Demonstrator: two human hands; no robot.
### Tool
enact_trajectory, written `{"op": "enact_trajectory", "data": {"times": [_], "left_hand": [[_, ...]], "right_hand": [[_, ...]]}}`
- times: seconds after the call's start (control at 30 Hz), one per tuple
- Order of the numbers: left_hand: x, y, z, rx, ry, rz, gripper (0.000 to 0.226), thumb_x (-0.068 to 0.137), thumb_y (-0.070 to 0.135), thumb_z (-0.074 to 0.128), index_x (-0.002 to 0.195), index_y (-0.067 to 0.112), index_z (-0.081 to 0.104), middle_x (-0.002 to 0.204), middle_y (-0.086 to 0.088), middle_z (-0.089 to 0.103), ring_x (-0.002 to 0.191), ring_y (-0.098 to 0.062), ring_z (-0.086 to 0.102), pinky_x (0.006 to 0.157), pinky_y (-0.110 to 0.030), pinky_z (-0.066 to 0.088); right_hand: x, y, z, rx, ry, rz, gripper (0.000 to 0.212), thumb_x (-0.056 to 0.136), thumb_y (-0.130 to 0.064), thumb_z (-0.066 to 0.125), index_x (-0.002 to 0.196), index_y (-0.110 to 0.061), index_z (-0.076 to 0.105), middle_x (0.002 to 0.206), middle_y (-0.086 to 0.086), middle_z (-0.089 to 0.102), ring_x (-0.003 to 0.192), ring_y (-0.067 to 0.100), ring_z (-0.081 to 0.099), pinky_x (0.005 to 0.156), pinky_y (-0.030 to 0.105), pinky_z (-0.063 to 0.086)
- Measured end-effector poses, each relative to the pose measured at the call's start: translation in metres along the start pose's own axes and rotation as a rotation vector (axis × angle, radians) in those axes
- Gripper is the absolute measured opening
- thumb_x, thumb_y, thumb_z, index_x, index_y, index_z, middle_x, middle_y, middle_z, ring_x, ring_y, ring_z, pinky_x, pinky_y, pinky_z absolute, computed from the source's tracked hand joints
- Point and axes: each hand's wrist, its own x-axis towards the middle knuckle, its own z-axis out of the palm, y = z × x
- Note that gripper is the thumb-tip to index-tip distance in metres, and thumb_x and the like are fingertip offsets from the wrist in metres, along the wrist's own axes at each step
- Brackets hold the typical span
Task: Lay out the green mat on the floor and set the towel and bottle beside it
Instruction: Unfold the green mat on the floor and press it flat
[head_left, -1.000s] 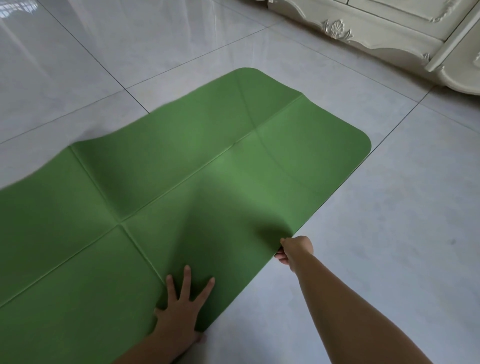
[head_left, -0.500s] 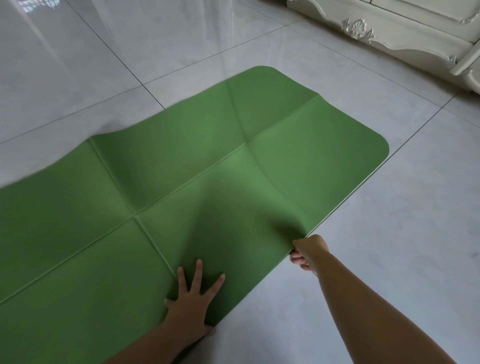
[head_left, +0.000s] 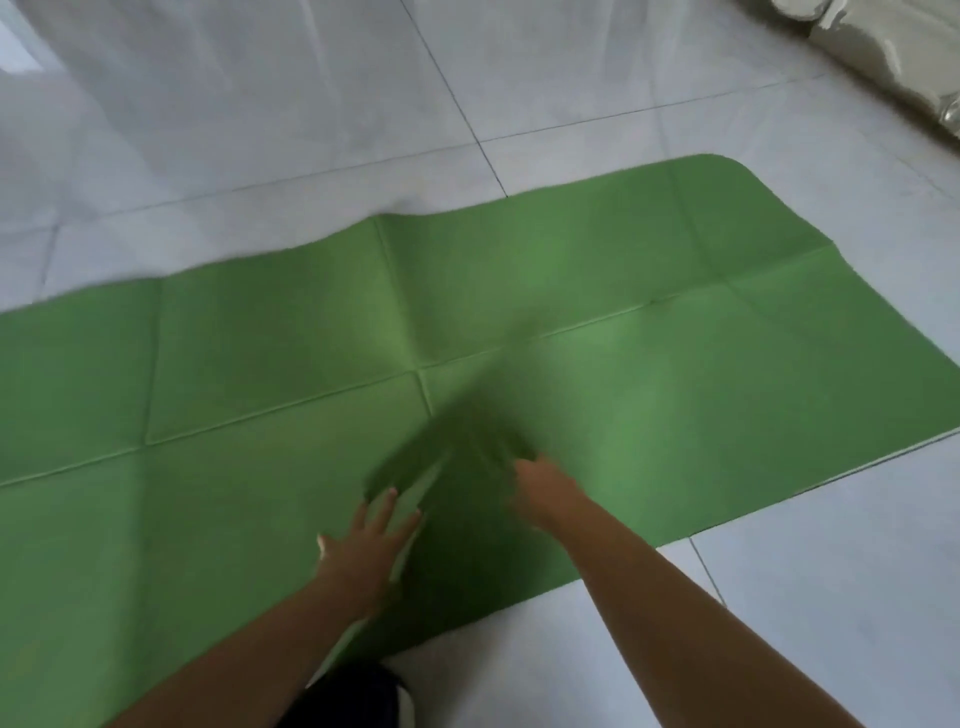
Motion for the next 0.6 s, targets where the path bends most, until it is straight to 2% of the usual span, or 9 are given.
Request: {"op": "enact_trajectory", "data": {"times": [0.17,0.3,0.4,0.53,0.6], "left_hand": [[-0.043,-0.051,0.027,-0.097,-0.017,-0.212,0.082,0.087,0.052,0.054,0.150,0.032,0.006,0.159,-0.005,0.001,0.142,-0.029,0.019,0.109,-0.053,0.029],[-0.065,-0.076,0.046,-0.235,0.020,-0.323,0.076,0.089,0.051,0.052,0.149,0.030,0.011,0.158,-0.006,0.011,0.139,-0.028,0.028,0.107,-0.050,0.033],[-0.079,-0.085,0.059,-0.278,0.009,-0.323,0.076,0.089,0.048,0.053,0.149,0.029,0.012,0.157,-0.007,0.012,0.139,-0.029,0.027,0.107,-0.051,0.031],[-0.088,-0.096,0.076,-0.294,-0.016,-0.303,0.082,0.086,0.044,0.059,0.150,0.030,0.010,0.159,-0.005,0.004,0.142,-0.029,0.019,0.109,-0.055,0.028],[-0.094,-0.099,0.086,-0.293,-0.058,-0.280,0.085,0.086,0.043,0.060,0.150,0.031,0.007,0.159,-0.004,-0.005,0.144,-0.029,0.013,0.109,-0.057,0.026]], "right_hand": [[-0.015,-0.057,0.021,-0.060,-0.139,-0.180,0.039,0.094,-0.019,0.048,0.130,-0.003,0.049,0.134,0.019,0.050,0.123,0.031,0.049,0.102,0.037,0.041],[-0.018,-0.079,0.030,-0.166,-0.213,-0.224,0.050,0.094,-0.018,0.050,0.141,-0.008,0.037,0.145,0.016,0.039,0.132,0.028,0.040,0.110,0.038,0.034],[-0.016,-0.090,0.037,-0.283,-0.197,-0.291,0.060,0.091,-0.028,0.056,0.144,-0.015,0.032,0.149,0.013,0.031,0.136,0.029,0.034,0.111,0.041,0.032],[-0.013,-0.109,0.058,-0.398,-0.297,-0.335,0.080,0.083,-0.038,0.064,0.148,-0.023,0.020,0.156,0.015,0.011,0.144,0.037,0.009,0.116,0.053,0.017],[-0.010,-0.118,0.063,-0.491,-0.262,-0.321,0.082,0.081,-0.040,0.067,0.147,-0.020,0.023,0.153,0.020,0.017,0.140,0.040,0.021,0.114,0.052,0.022]]}}
